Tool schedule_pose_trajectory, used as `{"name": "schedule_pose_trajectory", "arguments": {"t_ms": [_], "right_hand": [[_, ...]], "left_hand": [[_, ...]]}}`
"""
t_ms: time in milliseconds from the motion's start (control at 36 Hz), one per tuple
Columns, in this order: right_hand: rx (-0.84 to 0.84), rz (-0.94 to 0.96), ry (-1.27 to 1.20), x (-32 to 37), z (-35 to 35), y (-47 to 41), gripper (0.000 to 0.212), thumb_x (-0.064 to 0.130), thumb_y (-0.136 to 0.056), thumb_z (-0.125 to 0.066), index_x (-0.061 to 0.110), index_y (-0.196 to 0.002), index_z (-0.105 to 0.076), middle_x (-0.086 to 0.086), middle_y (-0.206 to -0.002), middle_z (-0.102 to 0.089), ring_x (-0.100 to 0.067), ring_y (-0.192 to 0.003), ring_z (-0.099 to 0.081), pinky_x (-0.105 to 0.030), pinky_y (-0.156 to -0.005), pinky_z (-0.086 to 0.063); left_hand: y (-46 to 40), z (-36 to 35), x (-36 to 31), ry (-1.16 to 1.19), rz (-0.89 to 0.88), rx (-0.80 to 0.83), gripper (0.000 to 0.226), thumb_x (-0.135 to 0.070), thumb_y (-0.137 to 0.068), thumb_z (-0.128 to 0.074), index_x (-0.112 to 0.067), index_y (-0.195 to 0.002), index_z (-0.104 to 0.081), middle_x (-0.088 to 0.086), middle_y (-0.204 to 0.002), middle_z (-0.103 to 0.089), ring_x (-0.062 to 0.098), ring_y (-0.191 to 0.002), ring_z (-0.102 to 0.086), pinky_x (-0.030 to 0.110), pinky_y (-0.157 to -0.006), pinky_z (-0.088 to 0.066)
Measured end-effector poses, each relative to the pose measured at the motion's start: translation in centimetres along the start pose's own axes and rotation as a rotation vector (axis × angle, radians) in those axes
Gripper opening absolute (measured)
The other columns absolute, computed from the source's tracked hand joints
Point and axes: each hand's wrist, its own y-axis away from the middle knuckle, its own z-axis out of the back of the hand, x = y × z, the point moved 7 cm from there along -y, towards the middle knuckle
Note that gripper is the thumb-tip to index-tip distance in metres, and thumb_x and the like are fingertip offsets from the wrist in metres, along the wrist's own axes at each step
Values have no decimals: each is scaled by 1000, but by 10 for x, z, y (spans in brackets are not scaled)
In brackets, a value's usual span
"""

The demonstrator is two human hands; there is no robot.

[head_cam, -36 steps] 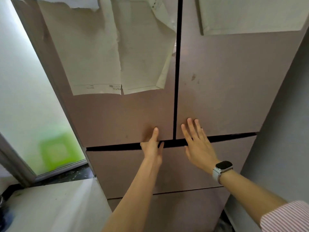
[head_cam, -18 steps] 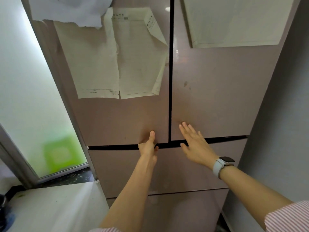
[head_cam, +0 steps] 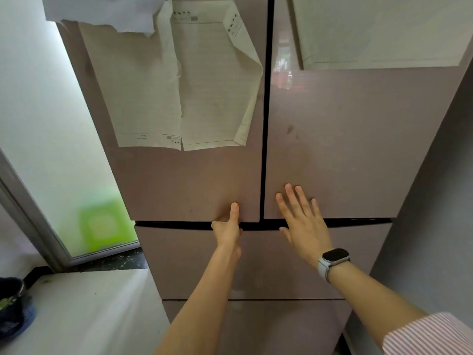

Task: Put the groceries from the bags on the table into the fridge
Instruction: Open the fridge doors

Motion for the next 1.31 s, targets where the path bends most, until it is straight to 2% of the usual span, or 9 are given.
{"name": "schedule_pose_trajectory", "arguments": {"t_ms": [250,389,472,639,750,861,1083,1167,1306], "right_hand": [[5,-5,-19,0,5,2,95,29,-64,-81,16,-143,-30,-5,-152,-14,-26,-140,-14,-53,-100,-37],[92,-22,-132,14,17,7,75,34,-92,-48,19,-148,0,-3,-151,22,-25,-142,17,-46,-116,-5],[73,-27,-365,28,33,8,65,25,-95,-41,17,-148,-3,-4,-157,8,-21,-144,4,-41,-117,-4],[186,6,-1009,73,48,21,62,14,-98,-36,22,-147,0,22,-146,2,5,-136,1,-16,-111,-6],[184,19,-1088,74,44,29,61,8,-97,-36,24,-146,-4,20,-149,2,2,-139,-2,-17,-113,-10],[211,97,-1040,80,50,42,61,9,-97,-35,30,-146,-5,25,-148,4,8,-136,-1,1,-102,-4],[5,110,-979,92,73,70,64,9,-96,-38,37,-141,-4,22,-150,6,4,-139,2,-14,-110,-5],[131,159,-947,115,69,77,67,14,-97,-37,36,-141,8,22,-146,22,0,-139,15,-21,-112,1],[127,288,-798,148,72,98,68,12,-97,-37,39,-138,10,16,-148,27,-3,-136,29,-35,-117,5]], "left_hand": [[11,15,1,-3,-20,37,49,-35,-85,-66,-2,-118,-51,7,-107,-60,19,-89,-56,33,-66,-49],[22,35,3,21,1,70,65,-41,-78,-70,-1,-123,-47,13,-116,-60,24,-91,-59,33,-61,-52],[33,33,-5,54,-2,97,61,-39,-80,-70,-1,-123,-49,14,-121,-60,15,-74,-53,23,-46,-43],[44,37,-3,-4,-16,113,50,-28,-85,-67,-1,-122,-49,8,-105,-61,15,-80,-57,24,-59,-43],[53,43,-4,-16,-28,139,48,-26,-86,-66,-4,-126,-51,17,-129,-55,27,-110,-58,23,-64,-43],[65,54,-6,-57,-59,153,45,-30,-88,-62,-8,-126,-52,8,-122,-62,18,-104,-59,23,-68,-44],[109,101,-18,-59,-148,87,39,-26,-91,-57,-12,-126,-47,4,-119,-55,13,-100,-56,24,-82,-46],[134,123,-36,-295,-362,-9,61,-33,-90,-58,-23,-143,-30,0,-146,-36,19,-131,-38,38,-107,-35],[171,134,-70,-484,-768,14,54,-33,-91,-56,-31,-140,-35,-15,-141,-39,-2,-129,-35,35,-110,-33]]}}
